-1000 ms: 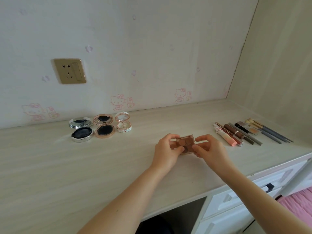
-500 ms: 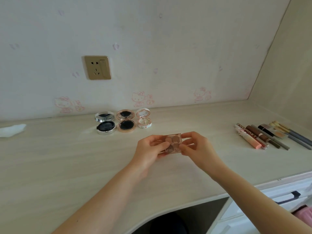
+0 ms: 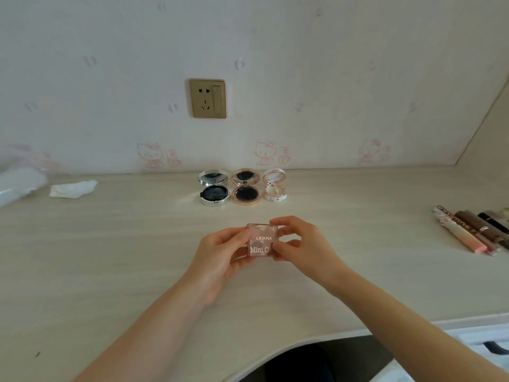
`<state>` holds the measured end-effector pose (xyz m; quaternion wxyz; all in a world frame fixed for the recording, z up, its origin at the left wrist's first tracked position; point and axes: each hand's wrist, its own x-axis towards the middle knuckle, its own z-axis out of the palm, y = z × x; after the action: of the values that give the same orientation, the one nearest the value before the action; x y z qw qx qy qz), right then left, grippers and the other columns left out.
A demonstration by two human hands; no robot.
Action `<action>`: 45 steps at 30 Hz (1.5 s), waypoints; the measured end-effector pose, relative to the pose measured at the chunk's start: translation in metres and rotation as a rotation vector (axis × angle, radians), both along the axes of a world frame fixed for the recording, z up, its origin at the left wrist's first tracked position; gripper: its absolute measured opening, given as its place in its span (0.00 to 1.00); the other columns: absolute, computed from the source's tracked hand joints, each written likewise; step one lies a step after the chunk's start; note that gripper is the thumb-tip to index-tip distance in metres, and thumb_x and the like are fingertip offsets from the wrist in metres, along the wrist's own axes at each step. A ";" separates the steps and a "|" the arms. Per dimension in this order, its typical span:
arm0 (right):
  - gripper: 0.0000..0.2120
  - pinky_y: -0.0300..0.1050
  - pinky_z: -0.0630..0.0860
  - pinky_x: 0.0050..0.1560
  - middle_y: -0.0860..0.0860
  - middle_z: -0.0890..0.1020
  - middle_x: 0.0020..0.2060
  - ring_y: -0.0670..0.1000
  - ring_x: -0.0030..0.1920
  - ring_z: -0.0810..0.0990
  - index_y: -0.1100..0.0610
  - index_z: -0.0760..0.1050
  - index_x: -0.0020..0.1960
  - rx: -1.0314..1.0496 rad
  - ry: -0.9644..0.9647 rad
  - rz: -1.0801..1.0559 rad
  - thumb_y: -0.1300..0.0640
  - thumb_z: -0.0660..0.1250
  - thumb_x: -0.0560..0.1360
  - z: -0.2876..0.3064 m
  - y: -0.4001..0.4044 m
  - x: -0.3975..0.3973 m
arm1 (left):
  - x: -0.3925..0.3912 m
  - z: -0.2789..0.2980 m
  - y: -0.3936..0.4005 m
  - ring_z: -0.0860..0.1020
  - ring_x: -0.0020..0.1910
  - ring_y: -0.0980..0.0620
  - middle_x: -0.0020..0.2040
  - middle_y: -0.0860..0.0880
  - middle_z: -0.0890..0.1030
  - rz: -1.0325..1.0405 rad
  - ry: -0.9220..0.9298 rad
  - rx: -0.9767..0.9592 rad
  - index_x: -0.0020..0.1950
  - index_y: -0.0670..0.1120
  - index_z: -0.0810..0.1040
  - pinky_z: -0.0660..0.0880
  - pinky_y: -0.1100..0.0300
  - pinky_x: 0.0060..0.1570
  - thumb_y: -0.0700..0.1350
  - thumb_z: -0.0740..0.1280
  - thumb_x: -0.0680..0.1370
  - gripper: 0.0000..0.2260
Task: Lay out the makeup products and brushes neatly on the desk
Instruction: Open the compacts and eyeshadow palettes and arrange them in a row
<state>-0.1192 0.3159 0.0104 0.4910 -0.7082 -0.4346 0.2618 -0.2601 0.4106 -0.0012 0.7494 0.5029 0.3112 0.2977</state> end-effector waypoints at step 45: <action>0.12 0.35 0.75 0.57 0.40 0.83 0.49 0.37 0.52 0.79 0.47 0.79 0.59 0.067 -0.470 0.228 0.49 0.66 0.76 0.038 0.008 -0.006 | -0.016 0.002 0.001 0.81 0.51 0.33 0.53 0.35 0.81 -0.071 -0.268 -0.346 0.55 0.36 0.79 0.81 0.46 0.48 0.48 0.66 0.74 0.17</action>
<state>-0.1248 0.3235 0.0481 0.3671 -0.6793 -0.6221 0.1295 -0.2763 0.4111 0.0013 0.8692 0.3333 0.2376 0.2775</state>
